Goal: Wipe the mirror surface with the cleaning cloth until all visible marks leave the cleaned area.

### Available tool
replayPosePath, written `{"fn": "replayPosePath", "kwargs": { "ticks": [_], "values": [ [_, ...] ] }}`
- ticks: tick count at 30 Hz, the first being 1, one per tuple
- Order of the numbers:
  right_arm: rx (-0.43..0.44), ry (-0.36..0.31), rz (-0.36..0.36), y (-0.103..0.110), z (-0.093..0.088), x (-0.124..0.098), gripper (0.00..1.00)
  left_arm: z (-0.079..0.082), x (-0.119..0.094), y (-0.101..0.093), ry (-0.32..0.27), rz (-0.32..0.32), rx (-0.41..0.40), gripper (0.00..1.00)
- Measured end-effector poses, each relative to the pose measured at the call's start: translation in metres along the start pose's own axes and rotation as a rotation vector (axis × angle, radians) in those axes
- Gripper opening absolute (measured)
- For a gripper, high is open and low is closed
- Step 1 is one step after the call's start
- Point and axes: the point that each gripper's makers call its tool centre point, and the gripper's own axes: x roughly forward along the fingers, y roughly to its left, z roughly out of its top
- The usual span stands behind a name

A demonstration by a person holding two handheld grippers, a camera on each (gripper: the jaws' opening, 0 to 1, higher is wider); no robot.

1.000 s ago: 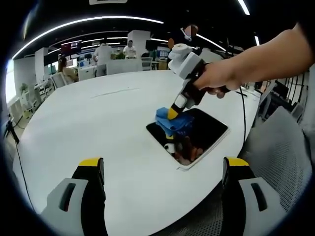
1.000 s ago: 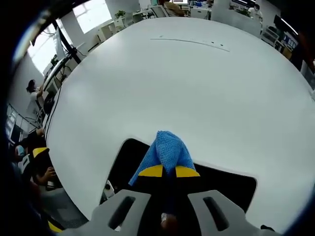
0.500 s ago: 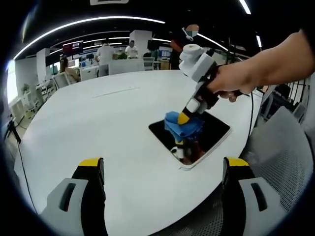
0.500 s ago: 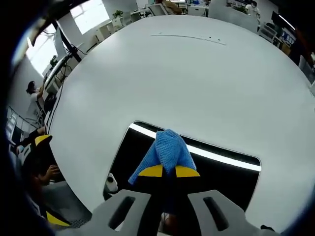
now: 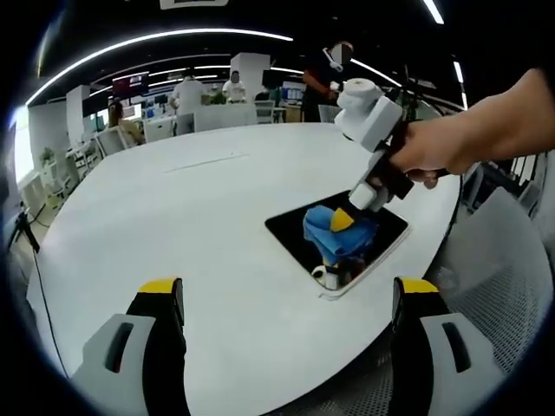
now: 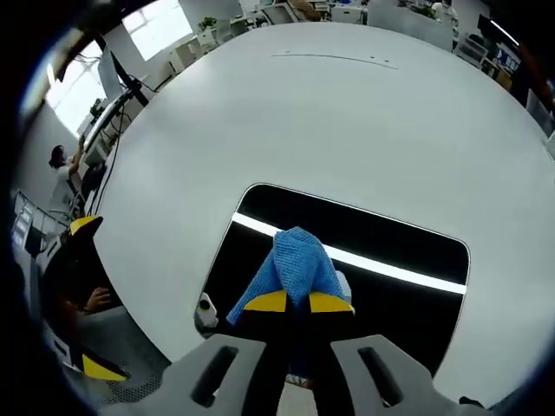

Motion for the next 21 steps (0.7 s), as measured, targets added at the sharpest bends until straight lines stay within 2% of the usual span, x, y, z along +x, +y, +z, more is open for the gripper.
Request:
{"fn": "replayPosePath", "kwargs": {
  "ticks": [21],
  "values": [
    [0.038, 0.015, 0.034, 0.021, -0.036, -0.019, 0.00, 0.000, -0.002, -0.001, 0.003, -0.008, -0.007, 0.98]
  ]
}}
